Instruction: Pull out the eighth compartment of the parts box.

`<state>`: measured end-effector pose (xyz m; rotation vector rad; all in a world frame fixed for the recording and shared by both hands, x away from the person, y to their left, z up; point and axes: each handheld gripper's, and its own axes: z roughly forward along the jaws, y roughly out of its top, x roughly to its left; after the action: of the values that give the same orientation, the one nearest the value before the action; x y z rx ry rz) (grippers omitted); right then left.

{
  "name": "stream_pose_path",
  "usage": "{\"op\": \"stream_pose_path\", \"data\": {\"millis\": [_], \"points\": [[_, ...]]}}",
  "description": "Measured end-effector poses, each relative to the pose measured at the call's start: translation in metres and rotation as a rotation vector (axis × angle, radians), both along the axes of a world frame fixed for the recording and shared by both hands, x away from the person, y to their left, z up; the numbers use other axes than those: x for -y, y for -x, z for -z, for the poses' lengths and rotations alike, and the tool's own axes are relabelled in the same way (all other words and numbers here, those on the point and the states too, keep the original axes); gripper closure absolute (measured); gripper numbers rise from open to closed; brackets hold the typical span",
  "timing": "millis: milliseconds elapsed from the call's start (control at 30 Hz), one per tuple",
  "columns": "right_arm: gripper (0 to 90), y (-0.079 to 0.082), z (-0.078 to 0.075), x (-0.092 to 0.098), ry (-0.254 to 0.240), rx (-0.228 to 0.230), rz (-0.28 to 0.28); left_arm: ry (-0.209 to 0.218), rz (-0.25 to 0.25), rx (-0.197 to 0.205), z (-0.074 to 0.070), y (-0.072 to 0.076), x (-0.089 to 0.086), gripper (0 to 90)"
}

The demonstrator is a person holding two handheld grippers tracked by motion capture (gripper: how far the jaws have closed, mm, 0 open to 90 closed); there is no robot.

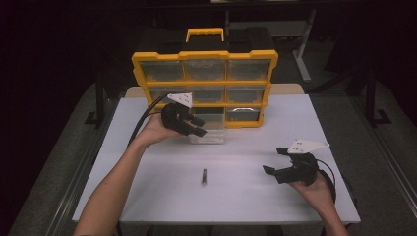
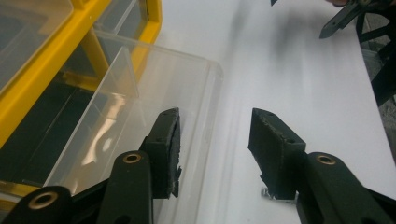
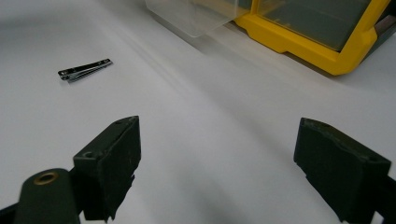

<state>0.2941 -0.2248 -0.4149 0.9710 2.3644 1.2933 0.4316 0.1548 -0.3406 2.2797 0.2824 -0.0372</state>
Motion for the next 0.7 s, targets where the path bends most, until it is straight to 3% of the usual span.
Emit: {"op": "stream_pose_path", "data": {"millis": [167, 233, 300, 367, 433, 700], "points": [[14.0, -0.001, 0.000, 0.000, -0.001, -0.007, 0.002, 0.019, -0.019, 0.006, -0.007, 0.005, -0.003, 49.2], [14.0, -0.001, 0.001, 0.000, -0.004, -0.011, 0.001, 0.043, -0.022, 0.032, -0.009, 0.007, -0.008, 48.0], [14.0, -0.001, 0.001, 0.000, -0.002, -0.016, 0.001, 0.071, -0.031, 0.031, -0.010, 0.010, -0.013, 48.7], [14.0, -0.001, 0.002, 0.000, 0.000, -0.016, 0.004, 0.066, -0.055, 0.023, -0.010, 0.013, -0.018, 46.2], [14.0, -0.002, 0.002, 0.001, -0.003, -0.025, 0.009, 0.095, -0.076, 0.046, -0.010, 0.019, -0.024, 45.3], [14.1, -0.001, 0.008, 0.000, 0.021, -0.036, 0.002, 0.097, -0.148, 0.062, -0.005, 0.040, -0.047, 36.7]]}}
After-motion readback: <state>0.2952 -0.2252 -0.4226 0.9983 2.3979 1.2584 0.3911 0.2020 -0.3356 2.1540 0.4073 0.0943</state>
